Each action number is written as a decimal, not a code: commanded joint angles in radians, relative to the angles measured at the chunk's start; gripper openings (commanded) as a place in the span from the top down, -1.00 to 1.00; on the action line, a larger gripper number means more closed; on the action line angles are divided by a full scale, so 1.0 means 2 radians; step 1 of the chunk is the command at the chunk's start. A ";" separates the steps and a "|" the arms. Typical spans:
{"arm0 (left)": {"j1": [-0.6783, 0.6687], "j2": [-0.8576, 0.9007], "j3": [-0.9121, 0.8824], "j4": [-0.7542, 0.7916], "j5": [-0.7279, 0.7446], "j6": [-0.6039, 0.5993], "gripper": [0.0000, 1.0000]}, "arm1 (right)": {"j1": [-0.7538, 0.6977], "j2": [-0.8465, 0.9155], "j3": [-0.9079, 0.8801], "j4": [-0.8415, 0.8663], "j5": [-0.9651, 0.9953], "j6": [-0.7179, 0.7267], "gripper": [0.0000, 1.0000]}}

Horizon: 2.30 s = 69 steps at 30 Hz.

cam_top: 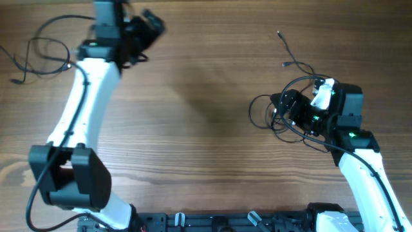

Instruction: Untangle cables

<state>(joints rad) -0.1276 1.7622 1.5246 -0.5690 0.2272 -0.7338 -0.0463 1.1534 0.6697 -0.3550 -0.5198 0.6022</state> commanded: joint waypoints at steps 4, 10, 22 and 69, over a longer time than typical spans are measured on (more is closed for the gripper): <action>-0.089 0.003 -0.001 -0.037 0.001 0.014 -1.00 | 0.002 -0.005 0.001 0.014 0.017 0.071 -0.99; -0.131 0.003 -0.001 -0.073 -0.015 0.011 -1.00 | 0.001 -0.005 0.001 0.021 0.037 0.189 -0.99; -0.258 0.011 -0.001 -0.041 -0.006 -0.024 -1.00 | -0.150 -0.007 0.002 -0.020 0.066 0.076 -0.99; -0.395 0.179 -0.001 0.085 -0.021 -0.501 0.92 | -0.183 -0.006 0.002 -0.110 0.159 0.078 -0.99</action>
<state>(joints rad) -0.9157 2.1090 1.5242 -0.3996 0.2039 -1.7405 -0.4095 1.1534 0.6693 -0.5720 -0.2264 0.7788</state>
